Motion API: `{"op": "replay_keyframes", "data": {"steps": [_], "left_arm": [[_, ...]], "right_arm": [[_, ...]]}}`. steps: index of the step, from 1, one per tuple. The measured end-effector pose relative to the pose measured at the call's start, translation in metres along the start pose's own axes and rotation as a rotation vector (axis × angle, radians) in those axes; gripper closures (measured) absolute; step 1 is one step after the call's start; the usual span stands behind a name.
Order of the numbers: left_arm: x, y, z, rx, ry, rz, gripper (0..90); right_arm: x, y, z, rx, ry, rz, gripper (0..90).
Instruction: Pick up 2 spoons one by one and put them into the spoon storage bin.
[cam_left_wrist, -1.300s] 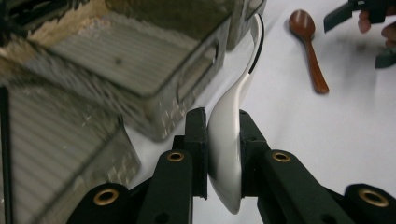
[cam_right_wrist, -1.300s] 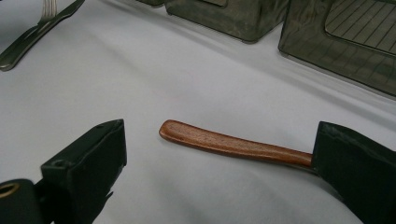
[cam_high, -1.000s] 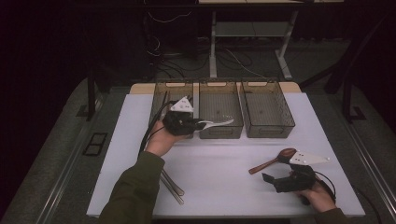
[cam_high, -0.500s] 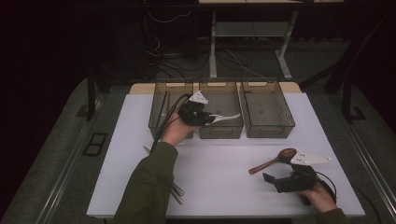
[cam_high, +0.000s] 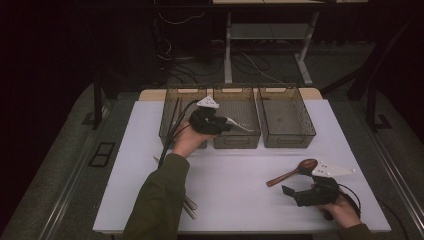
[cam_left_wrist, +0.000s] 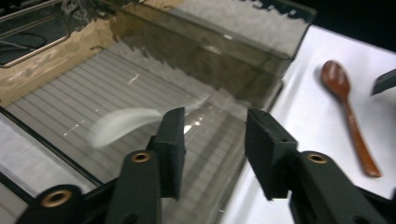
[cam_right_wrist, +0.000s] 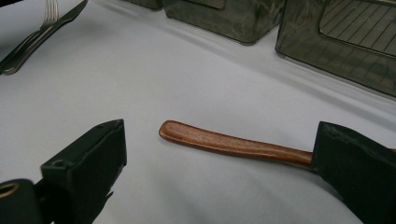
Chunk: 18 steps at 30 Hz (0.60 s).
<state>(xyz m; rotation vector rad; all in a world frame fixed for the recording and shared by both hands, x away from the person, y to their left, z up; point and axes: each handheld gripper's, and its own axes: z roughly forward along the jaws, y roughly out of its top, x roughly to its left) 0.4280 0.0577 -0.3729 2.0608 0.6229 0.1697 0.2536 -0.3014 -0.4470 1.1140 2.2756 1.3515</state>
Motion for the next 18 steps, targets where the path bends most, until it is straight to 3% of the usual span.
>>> {"op": "replay_keyframes", "data": {"steps": [4,9,18], "left_arm": [[-0.011,-0.006,-0.011,-0.035,-0.004,-0.004,49.6],[-0.027,-0.018,-0.027,-0.039,-0.013,0.009,44.2],[-0.049,-0.054,-0.055,-0.078,0.004,-0.013,35.4]], "right_arm": [[0.000,0.000,0.000,0.006,0.007,0.005,2.9],[-0.001,0.001,0.000,0.005,0.026,0.018,2.9],[-0.002,0.006,-0.004,0.000,0.009,0.011,2.9]]}}
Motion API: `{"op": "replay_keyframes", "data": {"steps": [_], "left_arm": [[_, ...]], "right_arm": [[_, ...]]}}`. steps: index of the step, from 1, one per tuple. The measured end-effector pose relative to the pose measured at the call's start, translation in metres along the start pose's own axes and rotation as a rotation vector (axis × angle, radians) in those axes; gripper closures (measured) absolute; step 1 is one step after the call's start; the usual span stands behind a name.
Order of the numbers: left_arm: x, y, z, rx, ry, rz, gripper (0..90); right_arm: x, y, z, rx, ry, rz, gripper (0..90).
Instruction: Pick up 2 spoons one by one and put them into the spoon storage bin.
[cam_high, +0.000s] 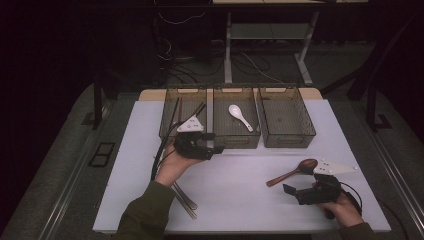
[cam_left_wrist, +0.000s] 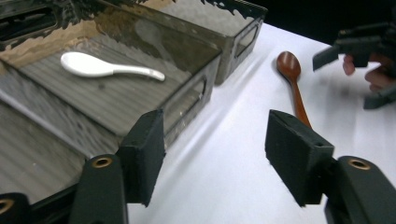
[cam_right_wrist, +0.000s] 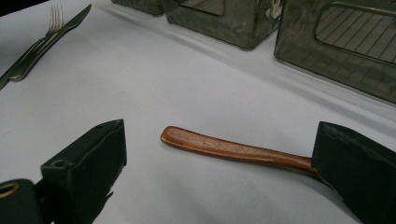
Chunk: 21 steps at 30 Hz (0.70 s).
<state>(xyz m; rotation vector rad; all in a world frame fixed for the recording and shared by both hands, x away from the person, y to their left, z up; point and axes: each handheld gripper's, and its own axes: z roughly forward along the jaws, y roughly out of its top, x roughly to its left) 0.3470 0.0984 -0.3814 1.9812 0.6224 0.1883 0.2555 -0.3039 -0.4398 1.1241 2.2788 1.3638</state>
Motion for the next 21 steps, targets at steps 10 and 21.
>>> {"op": "replay_keyframes", "data": {"steps": [10,21], "left_arm": [[-0.016,-0.041,-0.031,-0.007,0.057,0.000,27.7],[-0.028,-0.075,-0.050,-0.015,0.081,0.000,16.4]], "right_arm": [[0.001,0.009,-0.004,0.019,-0.018,-0.017,2.9],[-0.015,0.024,-0.002,0.068,-0.035,-0.002,2.9]]}}
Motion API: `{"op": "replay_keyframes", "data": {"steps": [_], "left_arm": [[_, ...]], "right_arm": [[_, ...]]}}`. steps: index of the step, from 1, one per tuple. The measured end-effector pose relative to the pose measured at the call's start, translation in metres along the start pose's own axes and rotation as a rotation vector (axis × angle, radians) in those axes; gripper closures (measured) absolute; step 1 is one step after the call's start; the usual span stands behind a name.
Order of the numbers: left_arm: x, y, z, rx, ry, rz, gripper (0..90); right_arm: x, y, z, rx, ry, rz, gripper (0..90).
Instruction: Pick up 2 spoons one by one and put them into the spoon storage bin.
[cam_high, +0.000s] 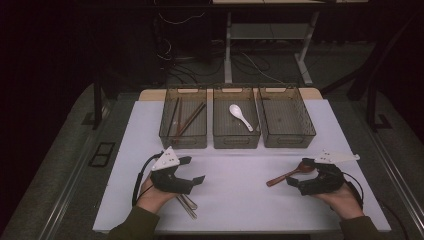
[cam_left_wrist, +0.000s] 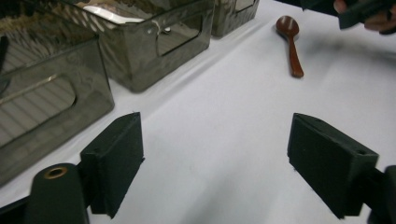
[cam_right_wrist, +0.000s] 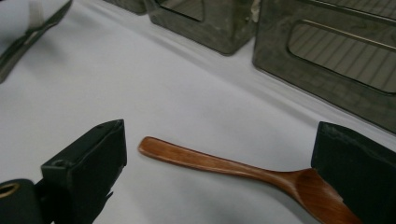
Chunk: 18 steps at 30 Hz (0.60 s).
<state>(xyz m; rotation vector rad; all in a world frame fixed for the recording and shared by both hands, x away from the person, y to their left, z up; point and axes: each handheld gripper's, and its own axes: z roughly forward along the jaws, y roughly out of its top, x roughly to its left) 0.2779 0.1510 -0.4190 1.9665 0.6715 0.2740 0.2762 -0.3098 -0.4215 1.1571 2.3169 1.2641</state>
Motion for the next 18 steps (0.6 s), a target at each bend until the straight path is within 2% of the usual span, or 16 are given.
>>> {"op": "replay_keyframes", "data": {"steps": [4,6,10,13,15,18], "left_arm": [[-0.001,-0.009,-0.009,0.008,0.019,-0.010,13.8],[-0.002,-0.013,-0.013,0.005,0.030,-0.018,13.3],[-0.005,-0.020,-0.017,0.007,0.029,-0.024,12.9],[-0.005,-0.023,-0.016,0.022,0.027,-0.031,11.7],[-0.004,-0.023,-0.013,0.035,0.035,-0.020,10.0],[-0.004,-0.024,-0.011,0.049,0.023,-0.020,6.5]], "right_arm": [[-0.012,0.004,0.000,0.007,-0.021,0.015,7.3],[-0.018,0.006,-0.002,0.024,-0.024,0.007,19.3],[-0.031,0.011,-0.003,0.040,-0.052,0.018,36.8],[-0.041,0.015,-0.001,0.044,-0.082,0.027,51.2],[-0.046,0.017,0.002,0.057,-0.100,0.035,60.6],[-0.053,0.020,0.010,0.076,-0.124,0.035,75.1]]}}
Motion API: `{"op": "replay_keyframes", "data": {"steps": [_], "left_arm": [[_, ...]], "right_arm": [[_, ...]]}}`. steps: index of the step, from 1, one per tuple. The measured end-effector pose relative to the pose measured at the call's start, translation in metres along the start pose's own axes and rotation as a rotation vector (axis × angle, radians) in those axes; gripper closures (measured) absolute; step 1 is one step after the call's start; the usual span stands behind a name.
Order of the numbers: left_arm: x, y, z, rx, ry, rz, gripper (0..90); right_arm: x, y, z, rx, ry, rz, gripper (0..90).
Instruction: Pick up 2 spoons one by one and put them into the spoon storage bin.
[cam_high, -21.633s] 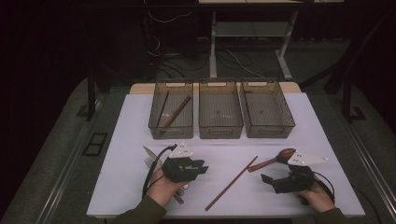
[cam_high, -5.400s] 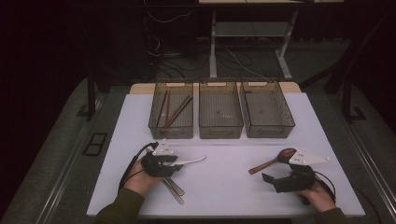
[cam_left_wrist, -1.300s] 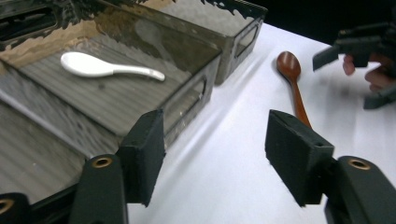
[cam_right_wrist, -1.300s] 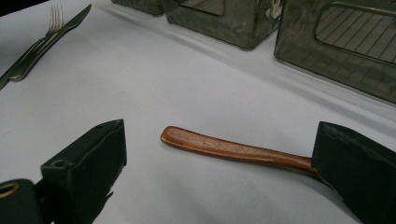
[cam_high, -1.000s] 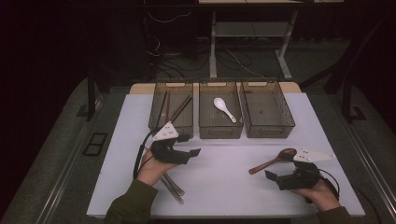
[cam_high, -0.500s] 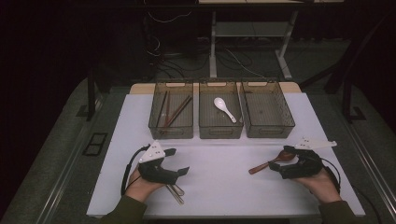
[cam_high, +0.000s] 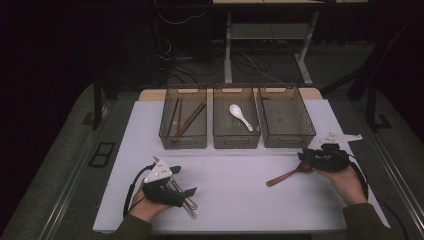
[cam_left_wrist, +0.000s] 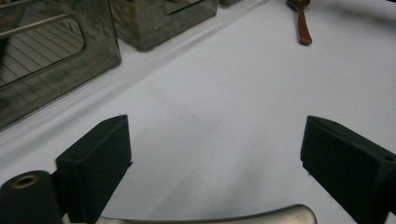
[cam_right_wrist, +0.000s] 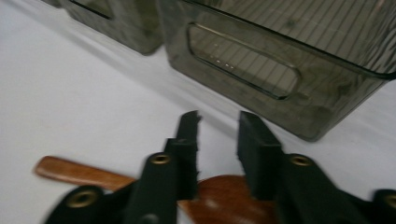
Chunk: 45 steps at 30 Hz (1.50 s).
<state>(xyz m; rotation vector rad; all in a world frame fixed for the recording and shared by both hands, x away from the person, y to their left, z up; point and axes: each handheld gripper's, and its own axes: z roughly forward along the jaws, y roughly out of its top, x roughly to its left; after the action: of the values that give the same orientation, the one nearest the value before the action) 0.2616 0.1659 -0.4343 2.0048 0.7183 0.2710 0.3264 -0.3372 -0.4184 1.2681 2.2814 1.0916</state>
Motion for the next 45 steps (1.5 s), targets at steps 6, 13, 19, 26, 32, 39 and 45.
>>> {"op": "replay_keyframes", "data": {"steps": [6,13,19,26,32,39,45], "left_arm": [[-0.001,0.000,0.000,0.001,-0.005,0.002,0.0],[0.002,-0.002,0.002,0.013,-0.005,-0.009,0.0],[0.003,-0.003,0.002,0.022,-0.009,-0.007,0.0],[0.005,-0.004,0.000,0.017,-0.006,-0.013,0.0],[0.006,-0.004,-0.001,0.015,-0.008,-0.014,0.0],[0.005,-0.003,0.000,0.017,-0.014,-0.014,0.0],[0.006,-0.004,-0.001,0.015,-0.018,-0.012,0.0]], "right_arm": [[-0.007,0.002,0.014,0.071,-0.044,0.004,89.0],[-0.016,-0.002,0.026,0.127,-0.077,0.012,89.0],[-0.019,-0.008,0.028,0.168,-0.094,0.001,88.9],[-0.018,-0.013,0.020,0.188,-0.095,0.006,88.9],[-0.015,-0.022,0.008,0.209,-0.087,0.007,88.9],[-0.015,-0.029,-0.010,0.149,-0.050,0.028,72.5],[-0.015,-0.035,-0.025,0.108,-0.015,0.038,52.2]]}}
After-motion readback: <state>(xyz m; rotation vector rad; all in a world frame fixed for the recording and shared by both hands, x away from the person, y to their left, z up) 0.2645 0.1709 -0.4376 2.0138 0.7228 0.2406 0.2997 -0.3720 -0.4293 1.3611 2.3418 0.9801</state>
